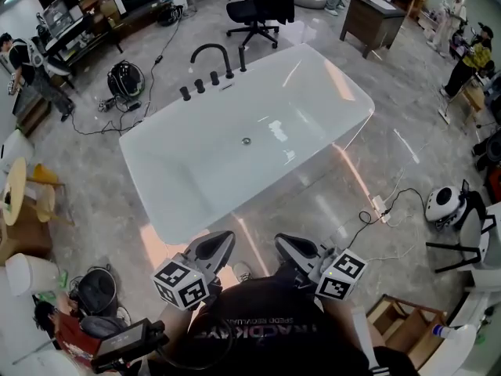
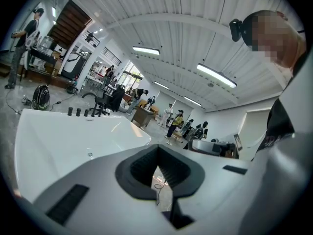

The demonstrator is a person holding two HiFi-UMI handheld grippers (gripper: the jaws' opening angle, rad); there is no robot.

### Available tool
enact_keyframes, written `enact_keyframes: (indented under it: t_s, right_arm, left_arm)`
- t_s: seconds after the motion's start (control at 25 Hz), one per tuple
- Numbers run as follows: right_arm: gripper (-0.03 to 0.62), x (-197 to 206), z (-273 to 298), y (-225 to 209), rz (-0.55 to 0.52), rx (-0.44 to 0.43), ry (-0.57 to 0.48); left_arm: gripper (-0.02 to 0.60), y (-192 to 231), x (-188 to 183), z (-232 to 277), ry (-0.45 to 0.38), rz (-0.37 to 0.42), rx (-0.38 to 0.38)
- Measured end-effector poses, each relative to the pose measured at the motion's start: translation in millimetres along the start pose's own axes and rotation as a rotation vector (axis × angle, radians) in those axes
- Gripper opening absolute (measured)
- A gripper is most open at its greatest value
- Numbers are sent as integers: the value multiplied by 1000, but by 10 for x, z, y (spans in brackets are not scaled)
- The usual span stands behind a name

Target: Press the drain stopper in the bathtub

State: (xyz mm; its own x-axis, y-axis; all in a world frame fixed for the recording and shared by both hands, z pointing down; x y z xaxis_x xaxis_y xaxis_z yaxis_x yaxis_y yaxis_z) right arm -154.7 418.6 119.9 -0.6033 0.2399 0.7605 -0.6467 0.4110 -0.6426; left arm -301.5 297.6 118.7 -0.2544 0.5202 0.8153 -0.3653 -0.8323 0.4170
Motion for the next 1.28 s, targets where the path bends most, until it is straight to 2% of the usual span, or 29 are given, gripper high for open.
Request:
enact_keyframes:
  t_s: [0.56,0.8,1.28]
  right_arm:
    - [17,-269,-111,-425,50,2,37]
    - [17,-490,-209,-761,57,-39,77]
    - [17,-869,-506,-1290,54,-118,115]
  left_arm:
    - [8,-44,-33,459,36,-45,-33]
    - [8,-142,-75,795,25,-74,-83]
    - [8,-424,-201,1359,21,-67,-167]
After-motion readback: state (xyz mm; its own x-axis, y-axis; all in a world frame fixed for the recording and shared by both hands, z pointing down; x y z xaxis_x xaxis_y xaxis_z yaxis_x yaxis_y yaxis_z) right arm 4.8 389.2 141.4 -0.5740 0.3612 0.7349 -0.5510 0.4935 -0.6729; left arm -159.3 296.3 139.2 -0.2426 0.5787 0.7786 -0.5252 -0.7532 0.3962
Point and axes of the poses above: the fingertips, and each gripper's own axes: z forward along the fingers, y to its left, x out of its underside, the point moved 6 cm from there along -z, backward along the fingers, and after that the axes turned 10 degrees about -x, right-handed, at the moved point
